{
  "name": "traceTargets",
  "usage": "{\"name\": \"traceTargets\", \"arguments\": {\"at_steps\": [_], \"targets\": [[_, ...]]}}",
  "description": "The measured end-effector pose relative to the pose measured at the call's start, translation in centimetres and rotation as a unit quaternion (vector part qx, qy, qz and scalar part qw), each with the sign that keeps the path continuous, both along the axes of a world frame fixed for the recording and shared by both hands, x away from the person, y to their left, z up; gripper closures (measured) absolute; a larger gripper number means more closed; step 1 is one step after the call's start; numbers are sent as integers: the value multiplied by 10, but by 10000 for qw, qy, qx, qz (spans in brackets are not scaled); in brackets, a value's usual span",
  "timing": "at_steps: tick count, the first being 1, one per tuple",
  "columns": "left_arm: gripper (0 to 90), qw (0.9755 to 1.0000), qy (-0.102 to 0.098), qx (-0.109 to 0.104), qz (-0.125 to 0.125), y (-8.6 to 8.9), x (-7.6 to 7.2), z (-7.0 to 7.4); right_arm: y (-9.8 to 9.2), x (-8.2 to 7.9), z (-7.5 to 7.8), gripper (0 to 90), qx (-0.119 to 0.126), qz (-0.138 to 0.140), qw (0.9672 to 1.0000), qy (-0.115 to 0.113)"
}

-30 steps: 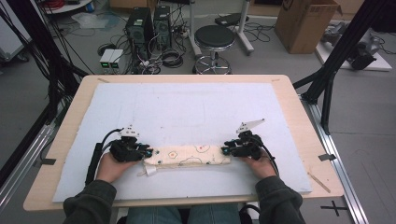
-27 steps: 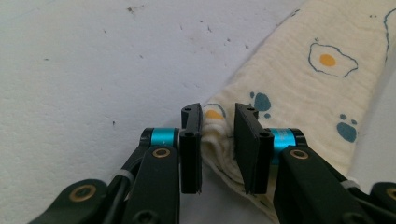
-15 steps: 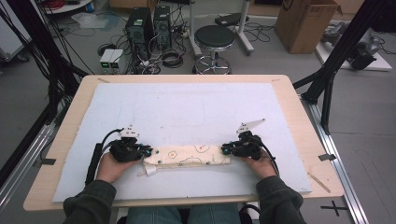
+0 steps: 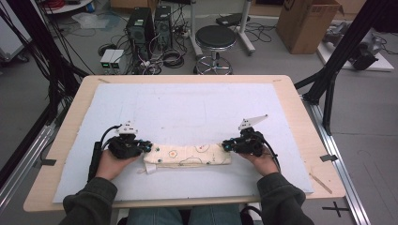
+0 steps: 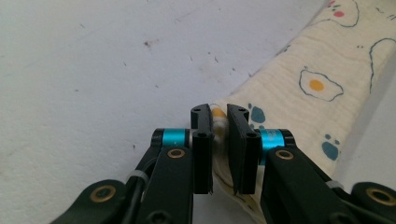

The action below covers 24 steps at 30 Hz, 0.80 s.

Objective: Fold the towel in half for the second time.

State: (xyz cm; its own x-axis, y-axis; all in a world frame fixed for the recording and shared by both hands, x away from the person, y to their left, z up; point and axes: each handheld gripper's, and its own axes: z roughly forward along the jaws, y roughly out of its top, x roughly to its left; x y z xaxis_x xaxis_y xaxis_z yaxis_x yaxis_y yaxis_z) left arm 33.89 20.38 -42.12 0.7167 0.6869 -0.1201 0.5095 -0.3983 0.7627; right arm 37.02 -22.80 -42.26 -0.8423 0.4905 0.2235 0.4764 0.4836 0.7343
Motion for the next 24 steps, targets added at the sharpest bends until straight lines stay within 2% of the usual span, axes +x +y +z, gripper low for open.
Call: {"name": "traceTargets", "arguments": {"at_steps": [3,5,7,14,17,19,24], "targets": [[805,9999,-32,-100,62,2,4,2,0,4,5,795,-11,-15,10000,-51],[805,9999,-52,-94,133,4,8,3,0,7,8,795,17,-69,10000,-69],[804,9996,-92,-201,199,6,11,5,-1,11,11,795,16,-93,9999,-66],[804,9989,-94,-289,369,8,29,11,6,27,16,795,-87,-198,9996,-189],[805,9977,-97,-442,513,10,37,12,7,35,18,795,-80,-286,9993,-230],[805,9980,-69,-365,519,9,42,12,7,41,18,795,-73,-373,9991,-201],[805,9972,-101,-417,621,7,51,13,6,55,21,795,-80,-557,9981,-237]]}}
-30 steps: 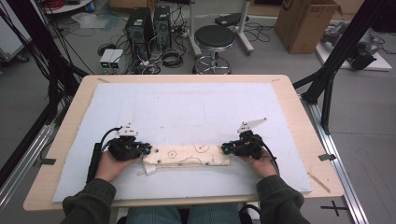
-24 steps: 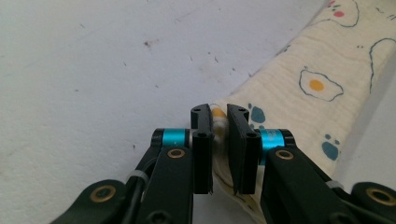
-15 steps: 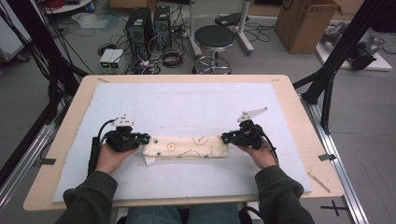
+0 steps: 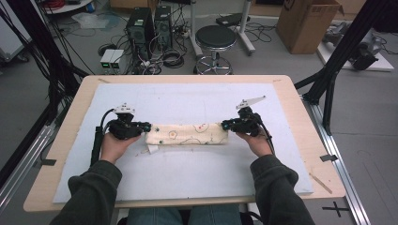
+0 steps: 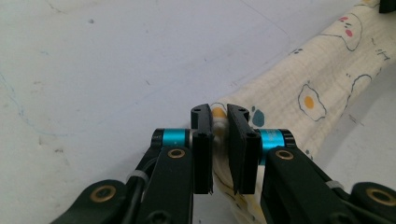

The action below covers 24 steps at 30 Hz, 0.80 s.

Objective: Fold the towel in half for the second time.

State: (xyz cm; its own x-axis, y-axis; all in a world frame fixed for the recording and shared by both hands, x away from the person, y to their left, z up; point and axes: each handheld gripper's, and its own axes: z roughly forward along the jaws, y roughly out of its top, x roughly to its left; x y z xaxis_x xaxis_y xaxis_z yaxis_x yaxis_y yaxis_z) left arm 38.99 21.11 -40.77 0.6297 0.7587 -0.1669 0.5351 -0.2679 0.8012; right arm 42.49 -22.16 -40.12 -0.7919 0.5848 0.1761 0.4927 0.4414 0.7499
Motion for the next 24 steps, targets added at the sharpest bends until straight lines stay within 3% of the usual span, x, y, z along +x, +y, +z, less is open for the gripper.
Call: {"name": "traceTargets", "arguments": {"at_steps": [4,6,11,15,19,22,24], "targets": [[805,9999,112,7,85,-1,10,-3,0,10,1,795,-29,-125,9999,-3],[805,9999,55,39,150,-4,16,-3,0,15,1,795,-33,-194,9998,-40],[805,9992,-33,-126,370,-7,26,-2,-2,25,3,794,-38,-385,9992,-44],[794,9991,122,-69,396,-7,33,-13,0,33,-6,793,-86,-482,9988,12],[689,9980,150,46,606,-5,38,-19,3,40,-17,767,-270,-625,9976,103],[588,9973,213,-10,703,-1,39,-20,1,43,-22,704,-275,-730,9968,189],[588,9977,192,-60,654,0,38,-18,-1,44,-22,664,-290,-777,9964,190]]}}
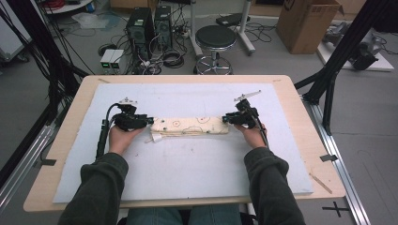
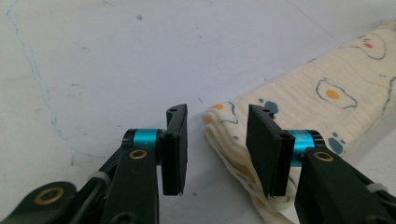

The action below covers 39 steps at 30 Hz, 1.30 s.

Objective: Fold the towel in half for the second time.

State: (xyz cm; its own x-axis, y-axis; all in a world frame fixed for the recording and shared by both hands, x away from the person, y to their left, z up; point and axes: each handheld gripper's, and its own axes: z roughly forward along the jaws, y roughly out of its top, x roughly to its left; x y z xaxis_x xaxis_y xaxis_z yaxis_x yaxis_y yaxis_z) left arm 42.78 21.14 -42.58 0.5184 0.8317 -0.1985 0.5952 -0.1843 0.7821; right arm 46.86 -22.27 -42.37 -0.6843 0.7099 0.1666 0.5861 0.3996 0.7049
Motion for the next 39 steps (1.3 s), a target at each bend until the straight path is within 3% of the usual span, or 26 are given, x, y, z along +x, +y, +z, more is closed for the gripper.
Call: {"name": "traceTargets", "arguments": {"at_steps": [5,8,13,20,23,39], "targets": [[570,9997,-90,-43,-218,-5,-5,5,-5,-2,4,595,194,-64,9998,22],[545,9994,-36,-186,-296,-8,-7,5,-5,-4,6,567,240,-43,9997,12],[537,9989,-72,-172,-427,-10,-11,10,-2,-8,10,530,350,43,9994,9],[534,9984,-203,-203,-490,-8,-20,20,-3,-15,19,485,534,63,9985,-40],[525,9978,-181,-392,-496,-5,-23,21,-3,-19,22,468,588,87,9982,-28],[460,9971,-281,-356,-603,-3,-36,31,3,-30,33,291,784,129,9967,-168]]}}
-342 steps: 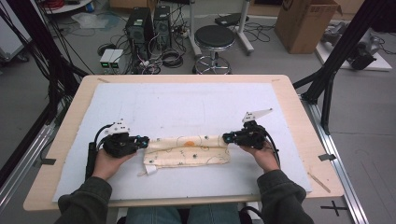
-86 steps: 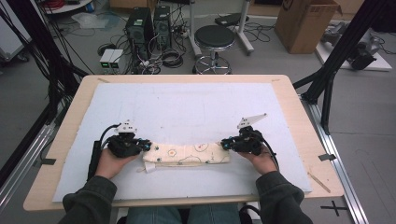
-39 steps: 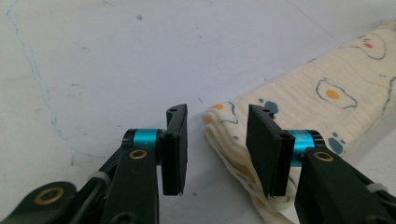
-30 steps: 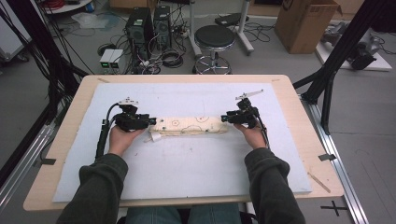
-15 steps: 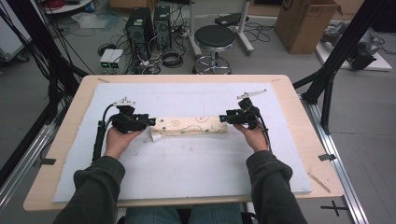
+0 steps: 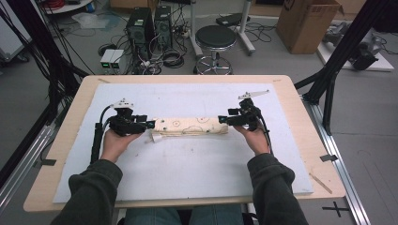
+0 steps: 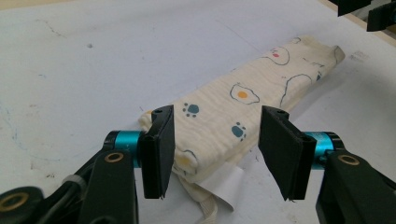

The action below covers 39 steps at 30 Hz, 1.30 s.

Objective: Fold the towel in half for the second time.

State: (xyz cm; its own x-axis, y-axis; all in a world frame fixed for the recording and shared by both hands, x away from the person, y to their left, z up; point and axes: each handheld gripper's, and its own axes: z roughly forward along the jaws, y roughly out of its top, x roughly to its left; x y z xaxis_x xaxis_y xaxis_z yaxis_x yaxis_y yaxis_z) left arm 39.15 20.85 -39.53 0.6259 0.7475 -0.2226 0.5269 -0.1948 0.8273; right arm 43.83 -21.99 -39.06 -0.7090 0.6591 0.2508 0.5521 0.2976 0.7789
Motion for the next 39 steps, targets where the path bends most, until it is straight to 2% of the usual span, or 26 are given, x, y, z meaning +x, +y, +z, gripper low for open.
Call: {"name": "traceTargets", "arguments": {"at_steps": [5,11,18,21,39], "targets": [[438,10000,-68,-20,-52,-1,-3,3,3,-3,2,204,37,-9,10000,19],[388,9999,-118,-7,-63,-2,-6,6,3,-8,8,172,14,-45,9998,-202],[347,9997,-179,41,-144,-3,-8,7,2,-9,8,124,20,-75,9999,-125],[311,9997,-163,21,-203,-4,-9,8,2,-10,8,123,-3,-56,9999,-118],[282,9992,-268,97,-276,-2,-24,12,12,-20,11,122,-64,119,9998,-130]]}}
